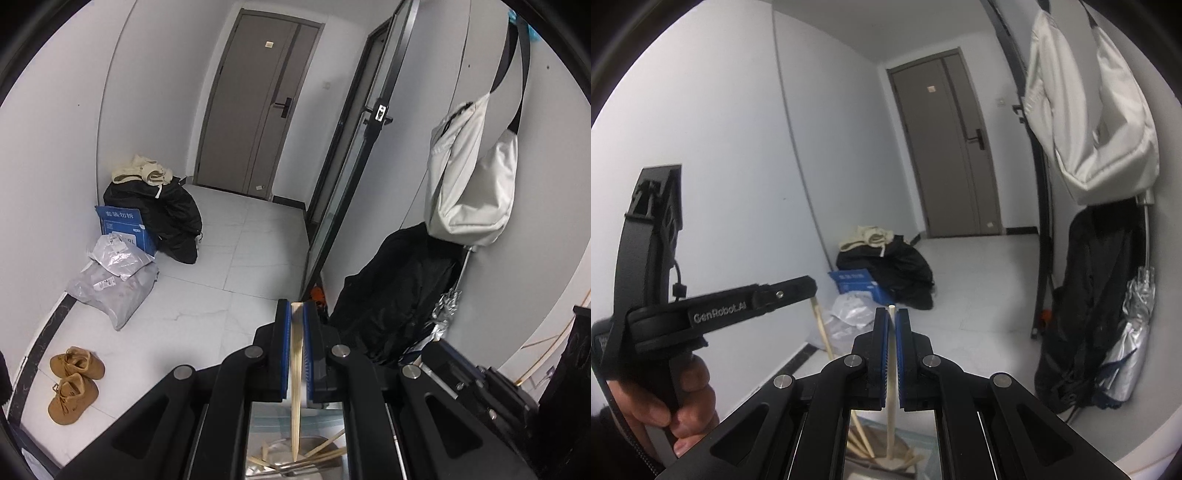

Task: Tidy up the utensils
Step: 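Carry both chopsticks over the utensil holder and lower them into it, then open both grippers above the utensil holder to release the chopsticks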

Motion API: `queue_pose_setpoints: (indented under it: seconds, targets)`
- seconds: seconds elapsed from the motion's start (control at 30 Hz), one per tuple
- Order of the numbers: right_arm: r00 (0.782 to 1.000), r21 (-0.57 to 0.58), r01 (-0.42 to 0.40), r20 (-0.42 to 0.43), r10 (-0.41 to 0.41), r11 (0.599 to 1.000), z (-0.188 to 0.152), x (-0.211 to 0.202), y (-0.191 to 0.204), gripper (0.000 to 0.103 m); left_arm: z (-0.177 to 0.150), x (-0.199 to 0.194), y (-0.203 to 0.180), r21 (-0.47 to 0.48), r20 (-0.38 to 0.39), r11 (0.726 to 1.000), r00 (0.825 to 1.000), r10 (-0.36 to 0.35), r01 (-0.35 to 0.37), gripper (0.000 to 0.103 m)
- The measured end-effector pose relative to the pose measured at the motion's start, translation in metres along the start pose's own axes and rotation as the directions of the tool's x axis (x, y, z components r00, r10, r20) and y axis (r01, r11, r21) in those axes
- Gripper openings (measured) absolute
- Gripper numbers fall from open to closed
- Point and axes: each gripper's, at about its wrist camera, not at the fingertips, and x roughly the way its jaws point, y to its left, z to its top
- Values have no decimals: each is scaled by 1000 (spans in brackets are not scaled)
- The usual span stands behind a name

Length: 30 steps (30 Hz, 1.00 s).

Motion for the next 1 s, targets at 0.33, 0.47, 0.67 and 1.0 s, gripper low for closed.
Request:
queue_pose_setpoints:
  seconds: [0.33,0.47,0.67,1.0]
  targets:
    - [999,-18,7,-37,-8,1000,-26,13,-6,3,-19,11,1,14,-19,1000,1000,-13,13,2]
    - [999,-13,-7,-54,6,1000,-34,12,-4,3,-23,9,3,11,-31,999,999,-30,30,2]
    - [995,51,-23,-95,28,998,-53,16,-16,4,-34,4,5,14,-48,1000,999,-25,26,2]
    - [977,176,-61,-193,95,982,-76,16,-29,14,-58,6,8,-52,-203,997,977,-60,51,5]
